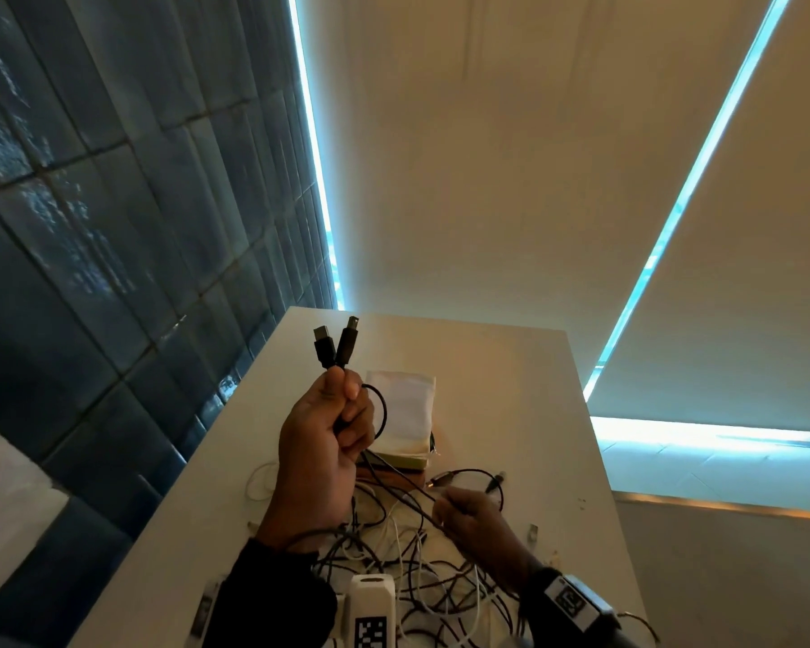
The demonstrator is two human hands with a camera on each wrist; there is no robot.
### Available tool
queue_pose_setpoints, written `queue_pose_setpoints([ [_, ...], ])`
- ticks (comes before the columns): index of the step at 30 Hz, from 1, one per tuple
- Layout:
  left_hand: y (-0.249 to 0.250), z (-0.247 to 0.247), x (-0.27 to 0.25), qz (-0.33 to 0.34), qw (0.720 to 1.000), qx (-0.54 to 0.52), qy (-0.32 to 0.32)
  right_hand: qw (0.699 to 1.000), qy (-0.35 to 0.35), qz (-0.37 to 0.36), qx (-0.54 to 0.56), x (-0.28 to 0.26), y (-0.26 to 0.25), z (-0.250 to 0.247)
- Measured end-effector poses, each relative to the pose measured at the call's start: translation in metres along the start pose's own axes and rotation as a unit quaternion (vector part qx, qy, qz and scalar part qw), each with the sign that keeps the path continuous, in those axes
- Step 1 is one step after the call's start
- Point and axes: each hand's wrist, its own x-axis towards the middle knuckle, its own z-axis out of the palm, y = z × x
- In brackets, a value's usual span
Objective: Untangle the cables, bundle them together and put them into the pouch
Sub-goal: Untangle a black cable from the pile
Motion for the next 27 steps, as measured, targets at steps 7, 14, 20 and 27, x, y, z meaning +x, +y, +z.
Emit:
queue_pose_setpoints([
  [7,-0.006,-0.010,-0.003,-0.061,0.995,0.071,0.036,0.991,0.120,0.060,-0.001,-0.001,-0.012,-0.008],
  [14,-0.013,-0.007,0.000,-0.146,0.984,0.088,0.044,0.963,0.144,-0.078,0.216,-0.010,-0.101,-0.022],
  [20,-0.021,0.002,-0.002,-0.165,0.985,0.033,0.049,0.970,-0.003,-0.172,0.174,-0.026,-0.125,-0.010],
  [27,-0.020,0.004,0.001,-0.146,0.986,-0.071,0.033,0.978,-0.058,-0.071,0.185,-0.014,-0.095,-0.012],
])
